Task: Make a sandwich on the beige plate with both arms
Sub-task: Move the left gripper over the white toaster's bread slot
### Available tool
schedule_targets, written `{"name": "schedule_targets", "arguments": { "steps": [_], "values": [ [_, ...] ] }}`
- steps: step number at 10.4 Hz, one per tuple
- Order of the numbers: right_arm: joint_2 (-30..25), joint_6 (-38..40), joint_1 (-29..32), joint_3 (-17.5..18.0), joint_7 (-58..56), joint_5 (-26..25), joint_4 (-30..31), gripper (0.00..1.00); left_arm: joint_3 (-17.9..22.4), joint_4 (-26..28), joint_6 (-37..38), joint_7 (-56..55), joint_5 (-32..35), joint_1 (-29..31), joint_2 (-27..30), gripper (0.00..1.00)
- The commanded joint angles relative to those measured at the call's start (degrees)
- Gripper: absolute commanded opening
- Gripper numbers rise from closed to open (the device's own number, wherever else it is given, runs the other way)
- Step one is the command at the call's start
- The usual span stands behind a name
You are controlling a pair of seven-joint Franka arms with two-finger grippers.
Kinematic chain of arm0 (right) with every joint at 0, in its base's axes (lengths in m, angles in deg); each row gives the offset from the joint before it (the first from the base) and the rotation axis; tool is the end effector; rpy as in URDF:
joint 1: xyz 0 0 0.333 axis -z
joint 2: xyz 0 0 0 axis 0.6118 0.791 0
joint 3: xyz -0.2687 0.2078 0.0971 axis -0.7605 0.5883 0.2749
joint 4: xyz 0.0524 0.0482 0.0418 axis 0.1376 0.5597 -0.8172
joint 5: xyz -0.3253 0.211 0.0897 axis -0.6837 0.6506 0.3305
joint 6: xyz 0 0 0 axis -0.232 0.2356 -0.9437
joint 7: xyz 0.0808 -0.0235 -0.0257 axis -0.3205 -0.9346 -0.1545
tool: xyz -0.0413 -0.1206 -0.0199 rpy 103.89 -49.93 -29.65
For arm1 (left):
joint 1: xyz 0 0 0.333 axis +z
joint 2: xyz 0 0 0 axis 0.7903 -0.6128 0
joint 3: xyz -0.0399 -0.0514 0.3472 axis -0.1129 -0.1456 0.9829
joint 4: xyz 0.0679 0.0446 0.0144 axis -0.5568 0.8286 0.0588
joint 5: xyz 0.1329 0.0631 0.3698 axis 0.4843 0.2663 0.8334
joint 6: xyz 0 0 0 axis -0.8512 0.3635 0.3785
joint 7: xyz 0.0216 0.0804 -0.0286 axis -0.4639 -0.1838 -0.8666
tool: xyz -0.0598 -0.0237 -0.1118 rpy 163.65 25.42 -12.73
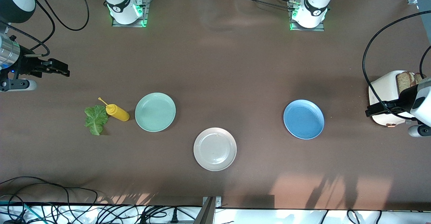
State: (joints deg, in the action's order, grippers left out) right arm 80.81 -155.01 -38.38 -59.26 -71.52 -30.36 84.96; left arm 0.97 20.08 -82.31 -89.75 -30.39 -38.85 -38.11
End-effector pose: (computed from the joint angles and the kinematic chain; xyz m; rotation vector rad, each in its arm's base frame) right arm 0.5921 -0.0056 0.5611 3.1196 0.0877 -0.1951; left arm 0.7041 0.0185 0.5596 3.1161 0.2005 -0.0685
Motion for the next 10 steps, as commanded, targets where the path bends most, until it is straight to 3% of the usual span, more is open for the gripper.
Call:
{"name": "schedule_targets", "arguments": {
  "steps": [1, 10],
  "values": [
    [-0.53, -0.73, 0.22, 0.18, -0.77, -0.71, 0.81, 1.00, -0.12, 0.60, -0.08, 0.54, 1.27, 0.35, 0.60, 1.00],
    [0.00, -0.82, 0.39, 0.09, -3.49, -0.71, 0.55, 1.00, -0.12, 0.68, 0.00, 0.54, 1.27, 1.22, 0.51, 1.00]
  ]
}}
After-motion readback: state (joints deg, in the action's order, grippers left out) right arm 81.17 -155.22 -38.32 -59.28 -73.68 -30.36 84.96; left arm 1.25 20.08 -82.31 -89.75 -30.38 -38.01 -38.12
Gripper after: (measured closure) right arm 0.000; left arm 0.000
